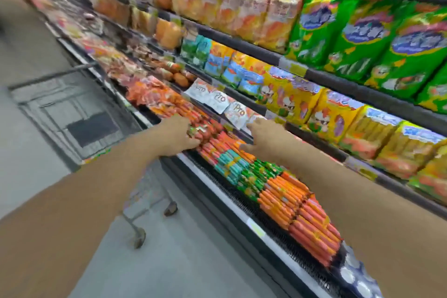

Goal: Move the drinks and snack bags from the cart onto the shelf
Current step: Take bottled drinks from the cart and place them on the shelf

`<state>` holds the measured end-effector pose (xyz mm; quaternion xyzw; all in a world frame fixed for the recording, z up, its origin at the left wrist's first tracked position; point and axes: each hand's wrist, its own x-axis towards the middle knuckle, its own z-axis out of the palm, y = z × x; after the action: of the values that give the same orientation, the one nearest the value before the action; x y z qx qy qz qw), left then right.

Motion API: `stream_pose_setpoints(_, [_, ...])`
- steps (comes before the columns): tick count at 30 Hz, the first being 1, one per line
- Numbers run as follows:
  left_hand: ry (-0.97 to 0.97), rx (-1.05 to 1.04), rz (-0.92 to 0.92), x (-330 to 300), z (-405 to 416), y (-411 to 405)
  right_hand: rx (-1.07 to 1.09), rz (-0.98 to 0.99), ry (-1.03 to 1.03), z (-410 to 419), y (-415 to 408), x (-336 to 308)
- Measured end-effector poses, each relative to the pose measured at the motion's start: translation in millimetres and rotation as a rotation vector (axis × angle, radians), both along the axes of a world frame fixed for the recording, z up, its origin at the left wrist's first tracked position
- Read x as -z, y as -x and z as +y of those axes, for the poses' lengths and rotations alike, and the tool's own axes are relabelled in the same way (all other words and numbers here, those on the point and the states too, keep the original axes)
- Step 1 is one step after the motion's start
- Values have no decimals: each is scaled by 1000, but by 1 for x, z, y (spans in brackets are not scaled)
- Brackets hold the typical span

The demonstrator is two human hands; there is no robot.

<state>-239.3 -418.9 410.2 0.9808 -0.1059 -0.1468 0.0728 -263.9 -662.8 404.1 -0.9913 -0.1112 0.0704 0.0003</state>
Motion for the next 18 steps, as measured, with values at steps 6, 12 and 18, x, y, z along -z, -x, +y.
stream_pose_setpoints(6, [-33, -193, 44, 26, 172, -37, -223, 59, 10, 167, -89, 40])
stream_pose_setpoints(12, [-69, -346, 82, 41, 282, -49, -409, 124, 13, 298, -144, 63])
stream_pose_setpoints(18, [-28, -454, 120, 69, 341, -83, -513, 138, 11, 383, -203, 87])
